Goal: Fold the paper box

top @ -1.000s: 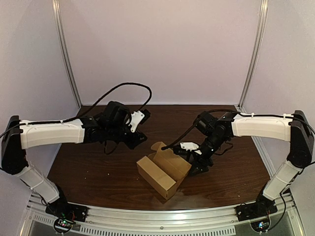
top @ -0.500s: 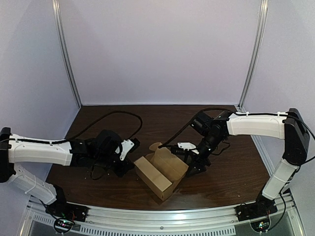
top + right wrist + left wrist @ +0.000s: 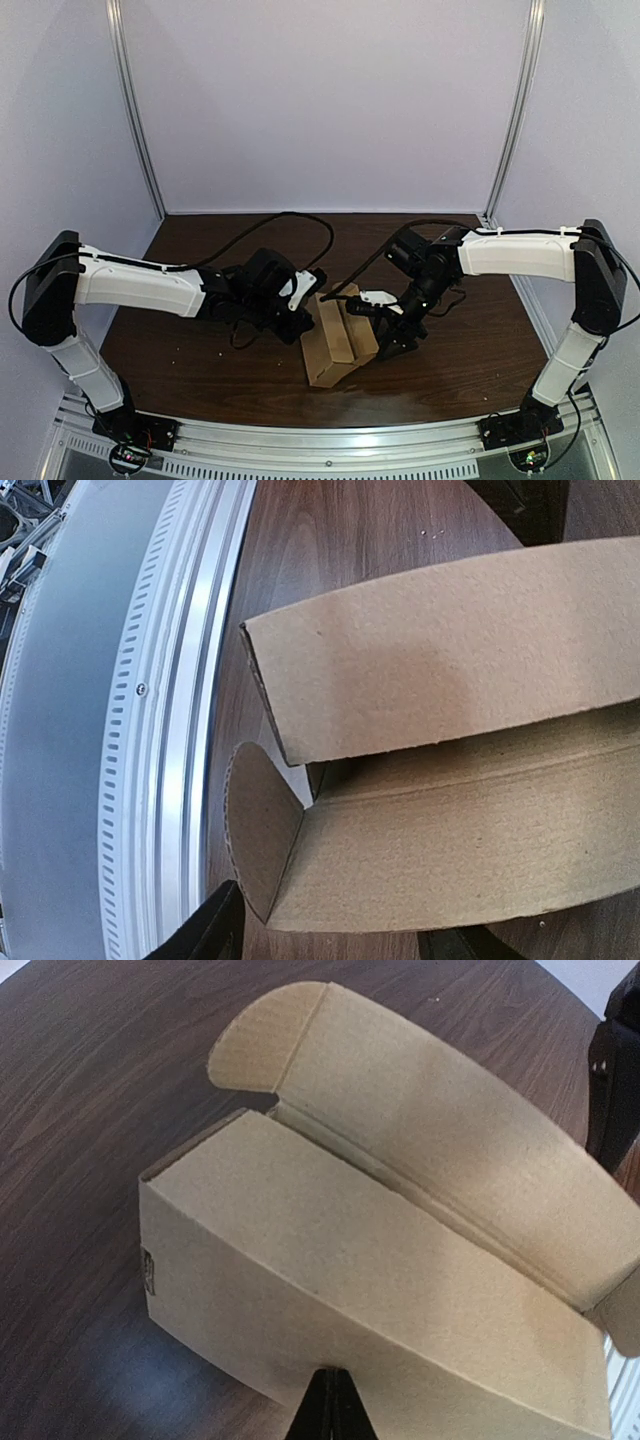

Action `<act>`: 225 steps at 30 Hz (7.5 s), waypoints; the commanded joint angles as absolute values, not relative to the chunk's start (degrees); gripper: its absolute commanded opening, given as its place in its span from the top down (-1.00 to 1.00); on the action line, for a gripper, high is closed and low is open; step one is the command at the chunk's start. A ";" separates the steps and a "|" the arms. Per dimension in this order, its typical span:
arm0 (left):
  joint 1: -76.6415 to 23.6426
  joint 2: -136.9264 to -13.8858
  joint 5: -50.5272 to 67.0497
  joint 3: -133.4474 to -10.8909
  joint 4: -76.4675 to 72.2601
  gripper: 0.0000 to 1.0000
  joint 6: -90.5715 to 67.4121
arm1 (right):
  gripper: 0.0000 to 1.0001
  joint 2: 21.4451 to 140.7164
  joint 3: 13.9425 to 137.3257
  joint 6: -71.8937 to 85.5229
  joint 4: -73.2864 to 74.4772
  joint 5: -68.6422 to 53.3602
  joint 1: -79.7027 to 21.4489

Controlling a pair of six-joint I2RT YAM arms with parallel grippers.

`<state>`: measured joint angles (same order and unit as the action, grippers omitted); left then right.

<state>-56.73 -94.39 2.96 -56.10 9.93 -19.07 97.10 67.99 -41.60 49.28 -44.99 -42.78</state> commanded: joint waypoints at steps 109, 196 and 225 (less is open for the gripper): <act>-60.16 -98.70 -3.28 -62.19 5.11 0.24 -17.54 | -0.81 87.45 78.87 -53.76 85.34 -54.04 -17.26; -61.96 -96.88 -10.81 -41.57 -13.53 0.82 -21.72 | -0.15 83.57 43.95 -51.02 23.77 5.08 -64.04; -61.97 -98.22 -11.59 -44.73 -9.59 0.97 -19.25 | 0.11 87.39 45.03 -47.80 23.50 3.40 -63.99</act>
<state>-61.71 -97.51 -10.92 -42.83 -9.74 -20.03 85.45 45.60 -48.03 20.69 6.26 -63.64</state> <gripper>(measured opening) 0.026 0.444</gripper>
